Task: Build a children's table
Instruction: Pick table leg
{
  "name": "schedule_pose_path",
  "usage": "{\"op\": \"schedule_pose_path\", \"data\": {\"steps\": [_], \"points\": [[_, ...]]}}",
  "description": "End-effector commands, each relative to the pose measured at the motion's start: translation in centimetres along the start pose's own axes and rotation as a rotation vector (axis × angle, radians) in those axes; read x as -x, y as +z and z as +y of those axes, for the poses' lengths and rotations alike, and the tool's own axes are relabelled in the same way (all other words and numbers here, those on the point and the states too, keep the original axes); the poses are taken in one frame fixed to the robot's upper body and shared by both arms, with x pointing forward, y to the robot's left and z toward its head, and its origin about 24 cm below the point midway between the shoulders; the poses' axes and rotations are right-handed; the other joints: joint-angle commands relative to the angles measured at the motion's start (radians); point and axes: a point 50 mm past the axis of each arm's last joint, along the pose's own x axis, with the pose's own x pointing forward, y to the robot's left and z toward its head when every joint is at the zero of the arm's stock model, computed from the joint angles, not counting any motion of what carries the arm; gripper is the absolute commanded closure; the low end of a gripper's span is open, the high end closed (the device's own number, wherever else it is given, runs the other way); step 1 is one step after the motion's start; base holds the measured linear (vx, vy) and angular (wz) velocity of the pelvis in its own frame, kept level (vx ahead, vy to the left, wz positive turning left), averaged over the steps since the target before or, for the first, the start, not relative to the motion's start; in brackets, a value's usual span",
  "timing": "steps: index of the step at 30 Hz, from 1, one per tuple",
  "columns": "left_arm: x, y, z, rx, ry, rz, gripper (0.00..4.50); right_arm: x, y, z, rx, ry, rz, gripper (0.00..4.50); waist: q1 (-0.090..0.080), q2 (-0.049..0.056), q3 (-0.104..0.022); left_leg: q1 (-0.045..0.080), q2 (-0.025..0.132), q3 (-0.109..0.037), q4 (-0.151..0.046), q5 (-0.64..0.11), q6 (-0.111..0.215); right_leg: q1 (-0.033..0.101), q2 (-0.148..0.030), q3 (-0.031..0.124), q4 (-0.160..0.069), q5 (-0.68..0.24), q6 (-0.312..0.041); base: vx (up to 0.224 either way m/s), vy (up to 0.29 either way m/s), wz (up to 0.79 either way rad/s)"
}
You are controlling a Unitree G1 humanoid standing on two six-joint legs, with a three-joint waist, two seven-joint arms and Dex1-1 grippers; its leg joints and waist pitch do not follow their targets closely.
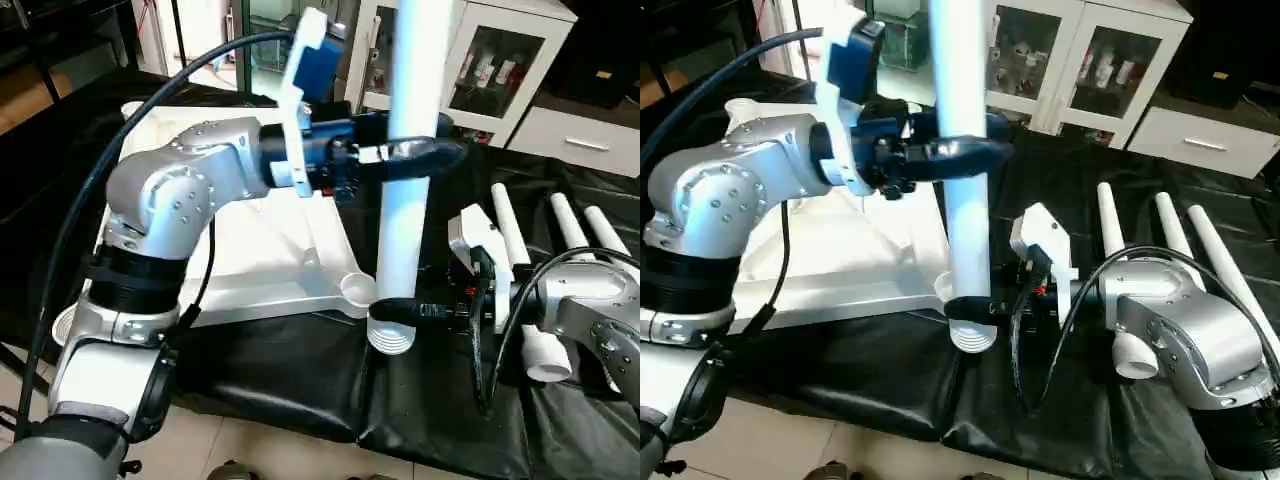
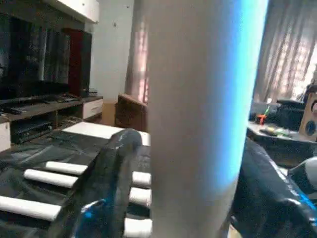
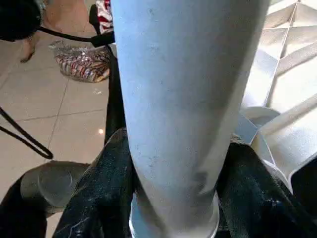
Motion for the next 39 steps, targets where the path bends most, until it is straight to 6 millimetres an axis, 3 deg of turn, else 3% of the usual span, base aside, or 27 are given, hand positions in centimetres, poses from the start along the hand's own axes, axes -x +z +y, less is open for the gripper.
{"op": "schedule_pose_path", "data": {"steps": [1,4,8,12,17,18,19,21,22,23,24,25,26,28,30,33,37,39], "points": [[-0.1,0.5,-0.1,0.001,-0.026,0.004,1.19,0.7,0.7,-0.1,0.02,-0.029,-0.04,2.61,0.005,0.014,-0.076,0.011,0.074,-0.028,-0.088,-0.166,-0.028,0.057,-0.069,0.046,-0.063,-0.28,-0.206,0.0,0.0,0.0],[0.1,0.5,0.0,0.022,-0.021,0.001,1.06,1.3,1.1,-0.1,0.024,-0.053,-0.066,2.61,0.007,0.013,-0.076,0.011,0.073,-0.027,-0.088,-0.172,-0.03,0.057,-0.069,0.046,-0.063,-0.277,-0.209,0.0,0.0,0.0],[0.8,0.7,0.0,0.033,-0.013,-0.007,0.71,2.6,1.6,-0.6,0.025,-0.126,-0.109,2.61,0.01,0.023,-0.076,0.013,0.073,-0.029,-0.091,-0.193,-0.039,0.057,-0.069,0.045,-0.064,-0.285,-0.209,0.0,0.0,0.0],[1.7,0.4,0.4,0.028,0.045,-0.01,0.41,3.5,2.2,-0.8,0.022,-0.171,-0.157,2.61,0.012,0.023,-0.075,0.012,0.072,-0.028,-0.091,-0.192,-0.035,0.058,-0.068,0.045,-0.065,-0.275,-0.212,0.0,0.0,0.0],[4.3,-0.3,1.2,0.022,0.205,-0.064,0.05,4.7,2.6,-1.2,0.042,-0.292,-0.195,2.61,0.013,0.03,-0.075,0.011,0.071,-0.029,-0.092,-0.209,-0.037,0.059,-0.069,0.044,-0.07,-0.32,-0.196,0.0,0.0,0.0],[5.4,-0.8,1.6,0.007,0.311,-0.06,0.0,4.9,2.4,-1.7,0.063,-0.377,-0.21,2.61,0.012,0.041,-0.077,0.014,0.072,-0.029,-0.092,-0.22,-0.044,0.054,-0.068,0.043,-0.073,-0.335,-0.185,0.0,0.0,0.0],[6.4,-1.6,1.9,-0.045,0.444,-0.039,0.0,4.9,2.2,-2.2,0.09,-0.47,-0.244,2.61,0.01,0.042,-0.076,0.013,0.071,-0.03,-0.093,-0.224,-0.046,0.054,-0.068,0.043,-0.074,-0.337,-0.182,0.0,0.0,0.0],[7.7,-3.0,2.3,-0.122,0.641,0.022,0.0,4.8,1.8,-2.9,0.133,-0.62,-0.289,2.61,0.002,0.04,-0.076,0.014,0.071,-0.03,-0.096,-0.244,-0.058,0.051,-0.067,0.04,-0.078,-0.373,-0.154,0.0,0.0,0.0],[7.7,-3.0,2.3,-0.122,0.641,0.022,0.0,4.8,1.8,-2.9,0.133,-0.62,-0.289,2.61,0.002,0.043,-0.079,0.016,0.076,-0.031,-0.097,-0.245,-0.06,0.049,-0.069,0.041,-0.077,-0.368,-0.151,0.0,0.0,0.0],[8.5,-4.5,2.3,-0.17,0.819,0.042,0.0,4.4,0.9,-3.8,0.112,-0.769,-0.294,2.61,-0.001,0.042,-0.077,0.014,0.072,-0.031,-0.098,-0.251,-0.06,0.05,-0.065,0.041,-0.078,-0.379,-0.145,0.0,0.0,0.0],[8.7,-4.9,2.3,-0.176,0.853,0.05,0.0,4.3,0.7,-3.9,0.104,-0.794,-0.293,2.61,-0.004,0.044,-0.077,0.011,0.08,-0.034,-0.102,-0.24,-0.067,0.051,-0.067,0.042,-0.076,-0.36,-0.148,0.0,0.0,0.0],[8.8,-5.2,2.2,-0.176,0.873,0.056,0.0,4.2,0.6,-4.0,0.099,-0.809,-0.293,2.61,-0.008,0.043,-0.073,0.01,0.077,-0.032,-0.103,-0.244,-0.066,0.048,-0.066,0.041,-0.081,-0.371,-0.144,0.0,0.0,0.0],[9.3,-7.3,1.9,-0.15,1.023,0.095,0.0,3.5,-0.1,-4.3,0.018,-0.876,-0.33,2.61,-0.006,0.045,-0.077,0.016,0.076,-0.031,-0.101,-0.251,-0.062,0.046,-0.066,0.042,-0.08,-0.38,-0.144,0.0,0.0,0.0],[9.4,-8.2,1.7,-0.205,1.062,0.14,0.0,3.0,-0.3,-4.2,-0.023,-0.848,-0.35,2.61,-0.007,0.039,-0.077,0.016,0.072,-0.03,-0.101,-0.266,-0.045,0.044,-0.06,0.04,-0.087,-0.402,-0.126,0.0,0.0,0.0],[9.1,-10.3,1.4,-0.284,1.042,0.223,0.0,2.0,-0.5,-4.2,-0.061,-0.809,-0.377,2.61,-0.009,0.034,-0.076,0.012,0.073,-0.031,-0.106,-0.27,-0.034,0.043,-0.059,0.041,-0.09,-0.411,-0.096,0.0,0.0,0.0],[8.3,-11.8,1.2,-0.211,0.92,0.231,0.0,1.4,-0.7,-4.4,-0.051,-0.805,-0.377,2.61,-0.007,0.042,-0.074,0.016,0.07,-0.029,-0.107,-0.277,-0.041,0.036,-0.06,0.043,-0.089,-0.418,-0.093,0.0,0.0,0.0],[8.0,-13.3,1.6,-0.239,0.824,0.327,0.0,1.0,-1.0,-5.1,-0.043,-0.82,-0.37,2.61,-0.012,0.041,-0.074,0.011,0.068,-0.03,-0.108,-0.287,-0.049,0.038,-0.062,0.044,-0.089,-0.415,-0.092,0.0,0.0,0.0],[7.8,-14.4,1.6,-0.211,0.699,0.39,0.0,0.8,-1.0,-5.1,-0.049,-0.775,-0.353,2.61,-0.013,0.054,-0.074,0.013,0.066,-0.03,-0.109,-0.281,-0.047,0.037,-0.061,0.046,-0.089,-0.403,-0.091,0.0,0.0,0.0]]}}
